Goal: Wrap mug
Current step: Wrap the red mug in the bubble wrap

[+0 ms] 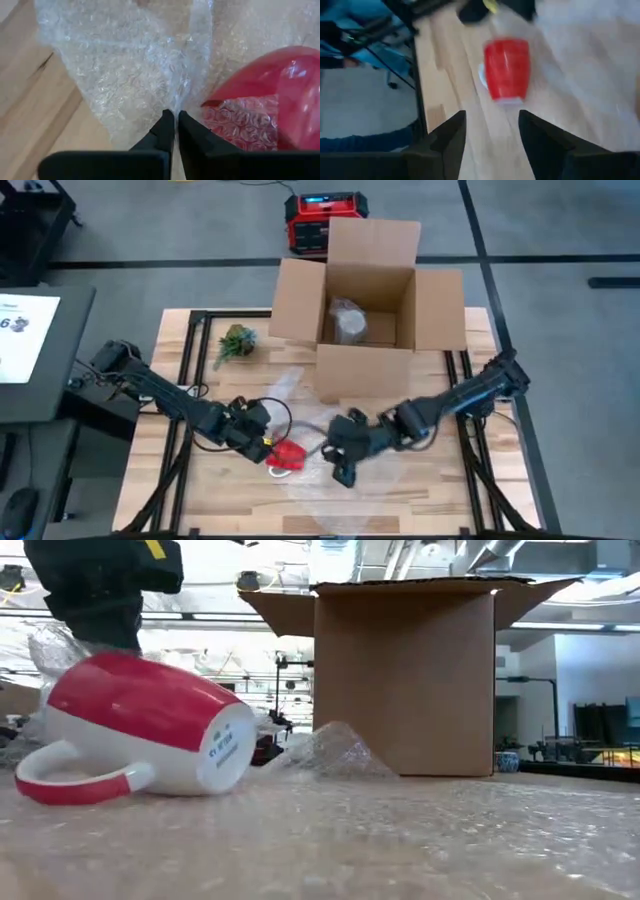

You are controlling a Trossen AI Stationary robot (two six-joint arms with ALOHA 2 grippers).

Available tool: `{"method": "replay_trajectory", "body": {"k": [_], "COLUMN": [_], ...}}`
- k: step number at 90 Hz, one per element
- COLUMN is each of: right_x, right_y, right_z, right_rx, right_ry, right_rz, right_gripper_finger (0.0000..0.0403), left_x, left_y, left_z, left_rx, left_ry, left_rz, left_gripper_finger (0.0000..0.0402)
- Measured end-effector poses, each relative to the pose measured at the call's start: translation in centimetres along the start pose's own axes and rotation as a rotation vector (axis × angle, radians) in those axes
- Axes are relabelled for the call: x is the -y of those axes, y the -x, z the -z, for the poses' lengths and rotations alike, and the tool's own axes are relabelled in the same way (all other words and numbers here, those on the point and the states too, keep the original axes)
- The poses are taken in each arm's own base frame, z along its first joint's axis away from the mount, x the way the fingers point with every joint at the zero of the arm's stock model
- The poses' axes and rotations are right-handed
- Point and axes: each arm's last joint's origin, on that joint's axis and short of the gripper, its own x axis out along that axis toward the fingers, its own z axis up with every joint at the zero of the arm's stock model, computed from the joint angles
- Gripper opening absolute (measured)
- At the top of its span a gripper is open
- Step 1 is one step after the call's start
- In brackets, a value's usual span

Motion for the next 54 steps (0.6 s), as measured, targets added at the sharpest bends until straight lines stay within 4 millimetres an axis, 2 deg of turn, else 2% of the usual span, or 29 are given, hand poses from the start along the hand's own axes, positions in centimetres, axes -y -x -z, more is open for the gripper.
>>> {"method": "replay_trajectory", "body": {"k": [12, 23, 36, 54], "right_x": [1.5, 2.3, 2.2, 1.0], "right_y": [-1.6, -3.5, -4.2, -4.2], "right_z": [-1.5, -1.3, -0.6, 0.5], "right_rx": [0.003, -0.048, -0.099, -0.139], "right_ry": [0.06, 0.071, 0.041, -0.004], "right_rz": [-0.062, -0.068, -0.074, -0.081], "right_gripper_finger": [0.0219, 0.0245, 0.0252, 0.0242], "left_x": [-0.3, -0.4, -1.7, -5.7], "left_y": [0.1, 0.6, 2.4, 5.7], "left_z": [0.2, 0.1, 0.1, 0.4], "left_rx": [-0.037, -0.061, -0.069, -0.072], "left_ry": [0.014, 0.033, 0.049, 0.12], "left_rz": [-0.005, 0.032, 0.053, 0.002], "left_gripper_finger": [0.0, 0.0008, 0.0059, 0.0136]}}
